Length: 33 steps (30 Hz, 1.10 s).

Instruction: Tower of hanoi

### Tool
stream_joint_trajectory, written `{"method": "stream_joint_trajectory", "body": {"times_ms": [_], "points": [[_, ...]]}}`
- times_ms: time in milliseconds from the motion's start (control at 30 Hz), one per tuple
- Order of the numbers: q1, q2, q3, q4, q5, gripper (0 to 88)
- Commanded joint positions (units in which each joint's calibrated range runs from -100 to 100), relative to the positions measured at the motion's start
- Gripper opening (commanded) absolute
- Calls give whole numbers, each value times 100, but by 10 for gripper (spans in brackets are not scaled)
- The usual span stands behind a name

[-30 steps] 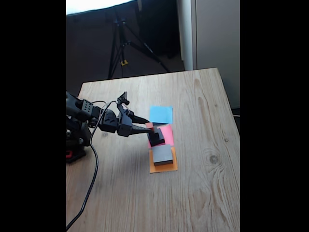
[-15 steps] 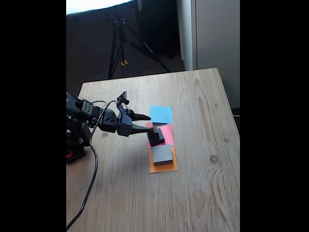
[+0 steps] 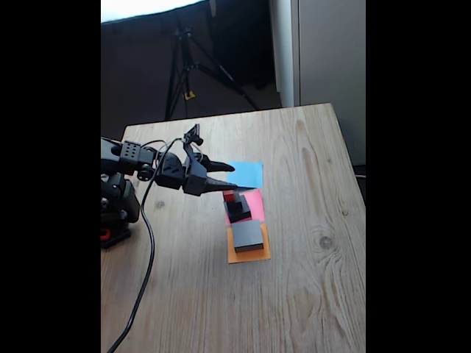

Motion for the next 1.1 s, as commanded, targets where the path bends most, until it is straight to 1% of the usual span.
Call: {"method": "stream_joint_trajectory", "body": {"times_ms": [0,100,167,267,367,433,600,633,733,900,1067], "points": [[-19,-480,-1318,1539,-272,154],[-27,-556,-2091,2421,-506,79],[-10,-571,-2591,2988,-707,12],[73,-655,-3109,3692,-740,7],[240,-723,-3382,4089,-740,6],[408,-753,-3609,4469,-556,6],[767,-972,-3891,5173,-306,6],[859,-1025,-3882,5319,-55,6],[1068,-1109,-3855,5400,163,6],[1277,-1086,-3855,5295,96,7],[1494,-1003,-3809,5230,330,8]]}}
